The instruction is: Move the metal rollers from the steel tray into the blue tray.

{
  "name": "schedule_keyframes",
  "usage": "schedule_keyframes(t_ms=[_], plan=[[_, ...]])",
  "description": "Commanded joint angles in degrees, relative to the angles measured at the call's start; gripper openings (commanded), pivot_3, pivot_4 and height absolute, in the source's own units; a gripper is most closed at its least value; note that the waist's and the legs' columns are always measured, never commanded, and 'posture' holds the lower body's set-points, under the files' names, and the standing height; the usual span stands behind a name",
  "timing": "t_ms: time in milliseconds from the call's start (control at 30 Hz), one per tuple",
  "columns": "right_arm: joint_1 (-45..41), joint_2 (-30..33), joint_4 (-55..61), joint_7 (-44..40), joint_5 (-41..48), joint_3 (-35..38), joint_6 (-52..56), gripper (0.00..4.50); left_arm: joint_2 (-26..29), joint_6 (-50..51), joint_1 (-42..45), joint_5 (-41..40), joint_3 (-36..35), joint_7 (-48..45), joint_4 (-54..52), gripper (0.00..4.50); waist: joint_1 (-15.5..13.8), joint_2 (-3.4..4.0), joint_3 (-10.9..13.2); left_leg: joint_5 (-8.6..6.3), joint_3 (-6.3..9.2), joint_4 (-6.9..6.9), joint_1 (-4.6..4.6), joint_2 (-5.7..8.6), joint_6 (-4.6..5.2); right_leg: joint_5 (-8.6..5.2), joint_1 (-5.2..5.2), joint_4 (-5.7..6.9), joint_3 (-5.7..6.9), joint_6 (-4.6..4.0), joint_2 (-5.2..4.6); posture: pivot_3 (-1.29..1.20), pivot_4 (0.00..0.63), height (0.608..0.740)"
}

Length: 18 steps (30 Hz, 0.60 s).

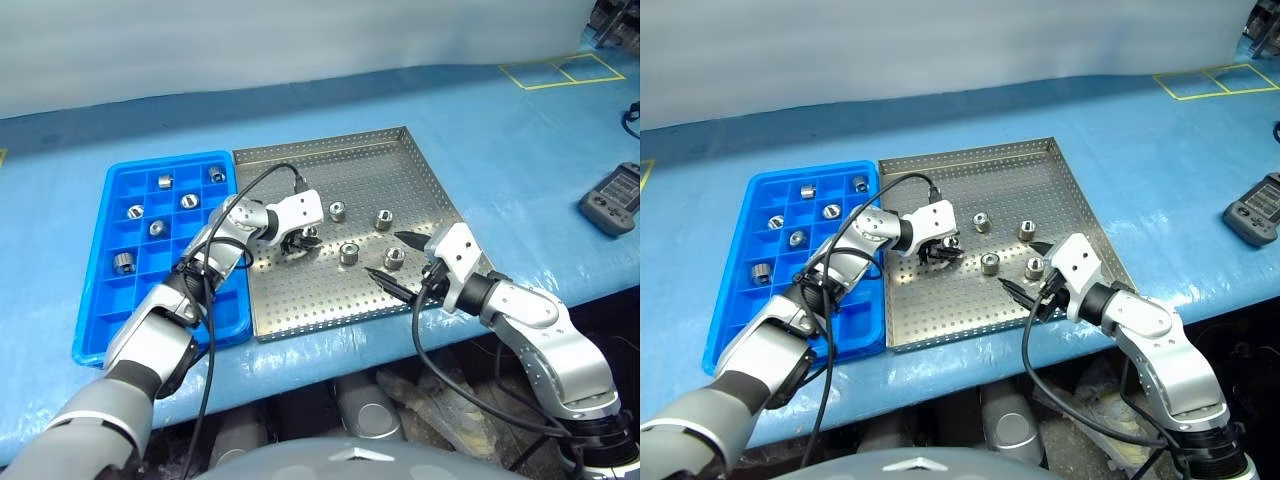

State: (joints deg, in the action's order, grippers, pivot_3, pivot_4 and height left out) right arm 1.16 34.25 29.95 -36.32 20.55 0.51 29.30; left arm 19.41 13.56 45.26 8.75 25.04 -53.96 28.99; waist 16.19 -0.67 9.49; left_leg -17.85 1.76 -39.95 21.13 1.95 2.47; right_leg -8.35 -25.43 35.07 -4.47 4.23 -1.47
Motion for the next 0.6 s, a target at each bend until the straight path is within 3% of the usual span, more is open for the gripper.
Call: schedule_keyframes(t_ms=[33,333,600], plan=[[-0.87,-0.04,0.83,-0.06,-0.2,0.05,-0.85,4.5,0.64,0.23,-0.48,-0.43,-1.1,-1.08,-1.58,1.69,0.0,0.0,0.0,0.0,0.0,0.0,0.0,0.0,0.0,0.0,0.0,0.0,0.0,0.0,0.0,-0.31,0.15,0.74],[-2.71,-0.23,-0.78,-1.01,-0.78,-1.55,-1.39,4.5,2.53,2.03,-2.01,-1.88,-3.99,-0.89,-8.61,1.69,-0.09,0.0,0.0,0.0,-0.01,0.0,0.0,0.0,0.0,0.05,-0.02,0.01,-0.02,-0.07,0.0,-0.28,0.15,0.74],[-6.67,-0.85,-4.24,-4.21,-1.28,-5.0,-2.38,4.5,10.8,10.65,-11.66,-7.24,-16.44,2.64,-33.74,1.69,-1.33,0.04,0.03,0.0,-0.02,0.0,0.01,-0.1,-0.03,0.15,-0.12,0.06,-0.08,-0.21,-0.14,-0.19,0.15,0.74]])
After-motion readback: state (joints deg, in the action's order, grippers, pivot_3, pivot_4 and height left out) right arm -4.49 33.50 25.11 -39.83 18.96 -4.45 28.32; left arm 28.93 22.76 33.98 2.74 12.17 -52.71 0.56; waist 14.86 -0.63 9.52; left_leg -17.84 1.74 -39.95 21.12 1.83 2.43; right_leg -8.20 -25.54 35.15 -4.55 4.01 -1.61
